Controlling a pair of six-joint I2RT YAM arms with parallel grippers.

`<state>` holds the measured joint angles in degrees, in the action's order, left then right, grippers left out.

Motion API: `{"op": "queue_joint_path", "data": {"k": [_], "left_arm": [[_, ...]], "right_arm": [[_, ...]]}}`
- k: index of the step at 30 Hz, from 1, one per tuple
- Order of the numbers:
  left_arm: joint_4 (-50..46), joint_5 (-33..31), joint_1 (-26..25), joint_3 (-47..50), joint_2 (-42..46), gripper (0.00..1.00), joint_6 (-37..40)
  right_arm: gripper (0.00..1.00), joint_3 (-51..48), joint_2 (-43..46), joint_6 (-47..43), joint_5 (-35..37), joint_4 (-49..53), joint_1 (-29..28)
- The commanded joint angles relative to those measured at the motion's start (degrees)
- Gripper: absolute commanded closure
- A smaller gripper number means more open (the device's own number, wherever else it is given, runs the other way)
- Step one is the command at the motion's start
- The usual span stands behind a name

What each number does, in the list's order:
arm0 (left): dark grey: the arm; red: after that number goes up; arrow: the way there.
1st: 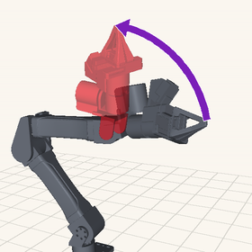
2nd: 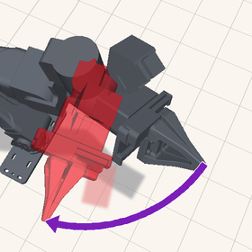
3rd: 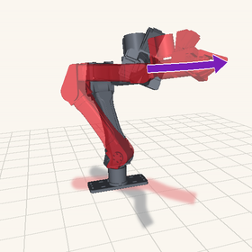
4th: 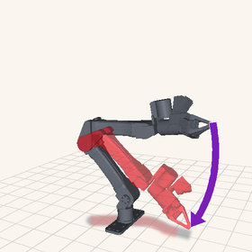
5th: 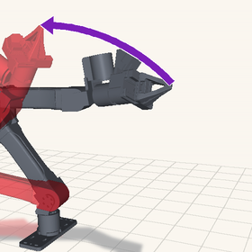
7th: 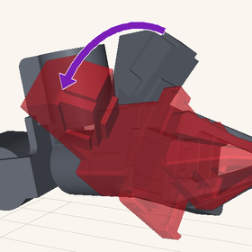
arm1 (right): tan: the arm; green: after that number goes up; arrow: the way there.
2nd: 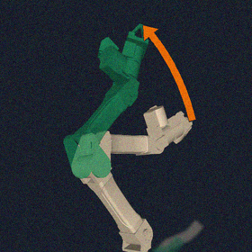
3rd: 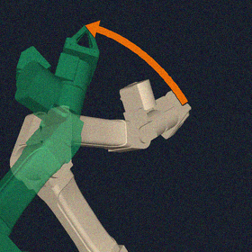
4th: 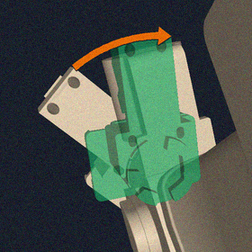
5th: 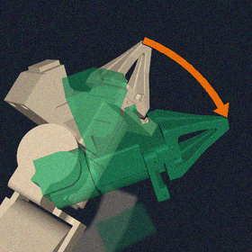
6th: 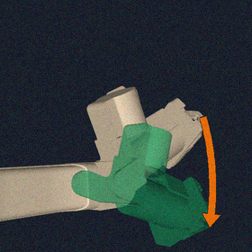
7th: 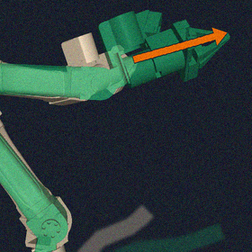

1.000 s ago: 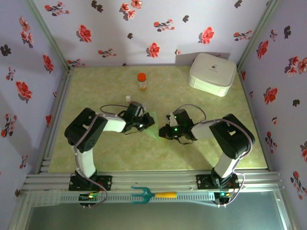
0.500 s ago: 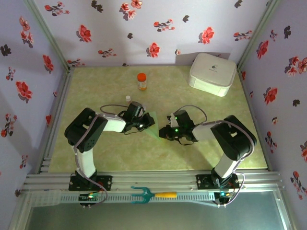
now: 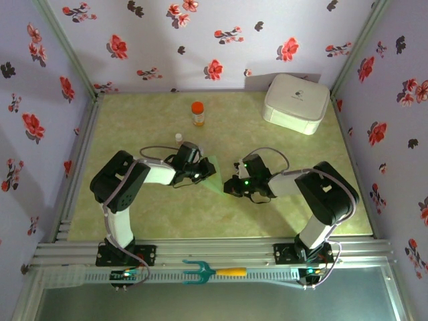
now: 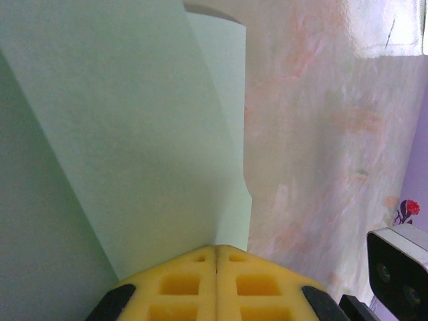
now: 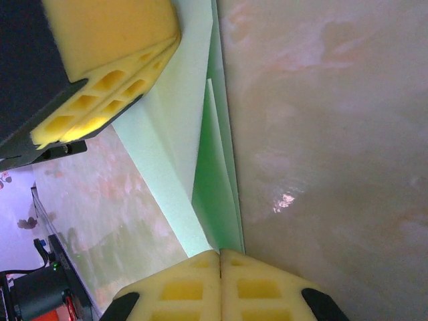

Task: Fold a paper plane with a square sheet of paper (pick it up from the middle)
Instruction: Fourth fold the wing at the center of the table.

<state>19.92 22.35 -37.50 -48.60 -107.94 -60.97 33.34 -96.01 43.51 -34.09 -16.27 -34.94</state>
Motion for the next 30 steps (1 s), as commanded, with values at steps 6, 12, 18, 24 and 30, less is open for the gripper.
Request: {"op": "queue_joint_path", "data": {"k": [6, 12, 18, 24, 30], "left_arm": [[-0.61, -0.2, 0.67, 1.31, -0.71, 0.93, 0.41], [-0.5, -0.24, 0.67, 1.31, -0.87, 0.93, 0.41], [-0.59, -0.24, 0.67, 1.22, -0.85, 0.93, 0.39], [-0.59, -0.23, 0.67, 1.31, -0.8, 0.93, 0.41], [-0.59, -0.23, 0.67, 1.4, -0.75, 0.93, 0.41]], "right_arm": [[0.91, -2.14, 0.76, 0.19, 1.67, 10.35, -0.48], [0.84, -2.32, 2.27, -0.24, 3.06, 12.27, -0.48], [0.83, -1.94, 2.6, -1.05, 3.8, 14.28, -0.48], [0.92, -2.65, 1.48, -0.13, 2.44, 13.11, -0.48], [0.9, -2.84, 2.12, 0.09, 2.6, 13.48, -0.46]]}}
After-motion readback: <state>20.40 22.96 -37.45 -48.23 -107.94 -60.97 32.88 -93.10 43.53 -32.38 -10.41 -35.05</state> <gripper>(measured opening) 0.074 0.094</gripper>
